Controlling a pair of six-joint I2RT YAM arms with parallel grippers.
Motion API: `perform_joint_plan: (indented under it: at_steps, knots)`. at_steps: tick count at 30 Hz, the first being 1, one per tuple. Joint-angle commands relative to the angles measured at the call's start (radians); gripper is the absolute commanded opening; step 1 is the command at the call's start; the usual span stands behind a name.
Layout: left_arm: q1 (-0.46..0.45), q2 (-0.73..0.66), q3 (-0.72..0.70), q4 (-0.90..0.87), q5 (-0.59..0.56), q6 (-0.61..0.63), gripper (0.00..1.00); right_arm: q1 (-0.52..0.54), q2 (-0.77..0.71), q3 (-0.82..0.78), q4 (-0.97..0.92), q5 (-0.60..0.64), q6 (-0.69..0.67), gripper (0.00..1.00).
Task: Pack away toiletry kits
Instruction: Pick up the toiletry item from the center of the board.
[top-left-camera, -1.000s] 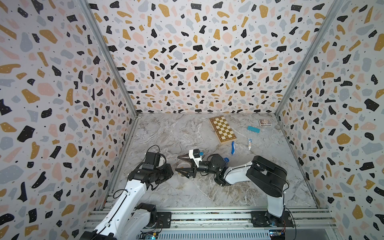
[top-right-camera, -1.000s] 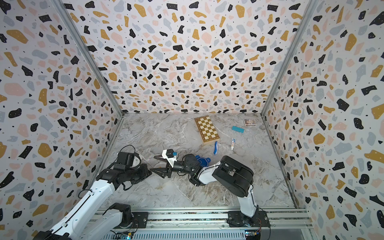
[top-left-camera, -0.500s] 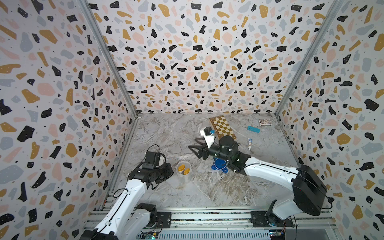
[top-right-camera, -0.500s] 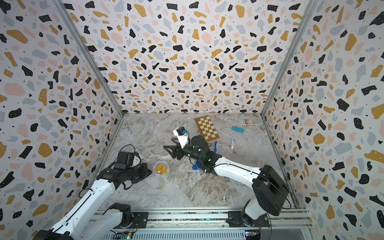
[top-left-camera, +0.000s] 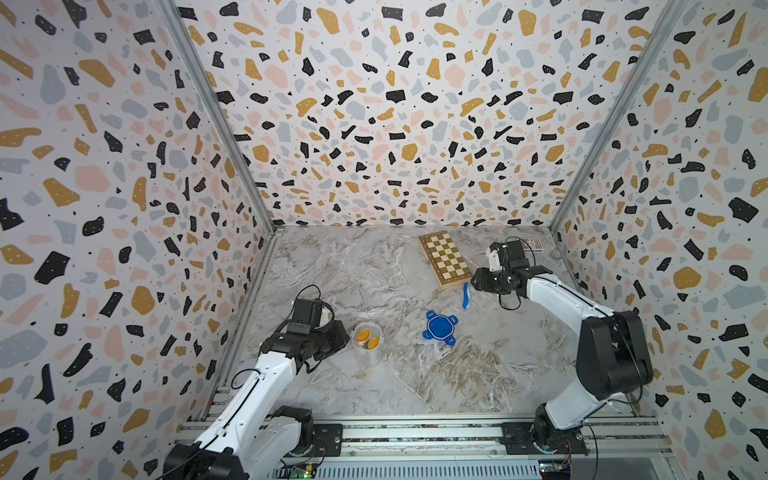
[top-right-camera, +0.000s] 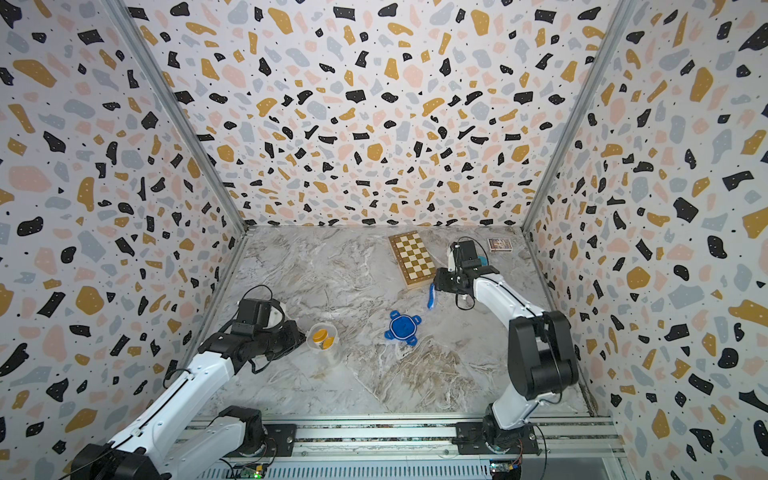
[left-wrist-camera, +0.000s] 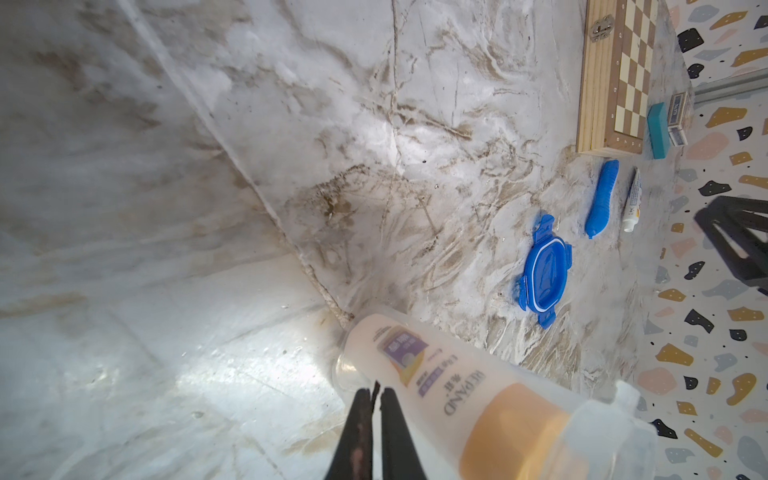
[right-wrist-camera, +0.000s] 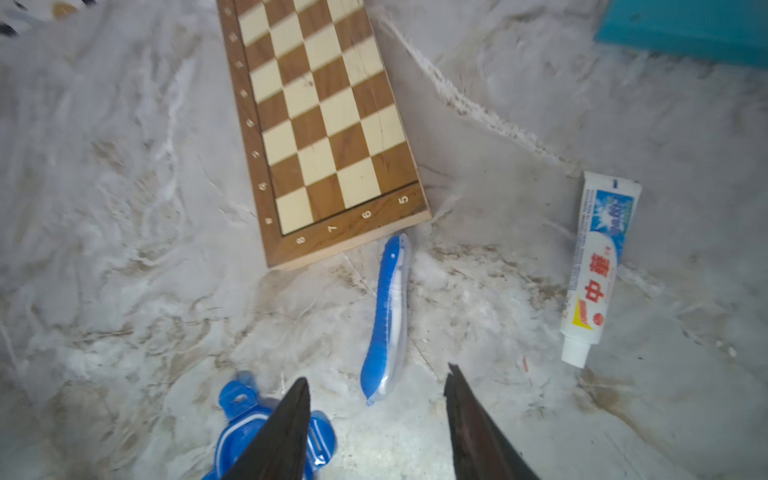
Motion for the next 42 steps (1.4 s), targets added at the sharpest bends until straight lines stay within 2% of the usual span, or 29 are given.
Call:
perform_joint_plan:
  at_steps: [1,4,10,18,23,27,29,32,35,38,42]
  knots:
    - [0.004,0.009,0.025,0.041,0.005,0.009,0.09,-0.002,0.105,0.127,-0.132,-0.061,-0.069,0.51]
    - [0.004,0.006,0.021,0.043,0.0,0.012,0.09,0.007,0.193,0.202,-0.151,-0.072,-0.072,0.49]
    - [0.005,-0.008,0.014,0.044,-0.003,0.018,0.1,0.014,0.278,0.269,-0.169,-0.008,-0.038,0.45]
    - [0.006,-0.015,0.007,0.041,0.006,0.027,0.1,0.037,0.312,0.26,-0.175,0.051,-0.025,0.4]
    - [0.005,-0.02,-0.002,0.042,0.01,0.03,0.1,0.041,0.337,0.255,-0.171,0.039,-0.033,0.37]
    - [0.006,-0.027,-0.012,0.042,0.014,0.028,0.11,0.042,0.354,0.256,-0.177,0.054,-0.039,0.31]
    - [0.006,-0.033,-0.017,0.043,0.014,0.027,0.11,0.045,0.359,0.263,-0.191,0.057,-0.044,0.25]
    - [0.006,-0.036,-0.02,0.041,0.011,0.03,0.1,0.082,0.284,0.246,-0.199,0.095,-0.046,0.22]
    - [0.007,-0.039,-0.017,0.025,0.004,0.035,0.11,0.17,0.105,0.209,-0.19,0.131,-0.023,0.22]
    - [0.011,-0.04,-0.014,0.013,0.0,0.042,0.11,0.306,-0.082,0.147,-0.09,0.127,-0.015,0.22]
    - [0.015,-0.03,-0.009,0.011,0.002,0.044,0.1,0.482,-0.199,0.071,0.119,0.04,-0.058,0.22]
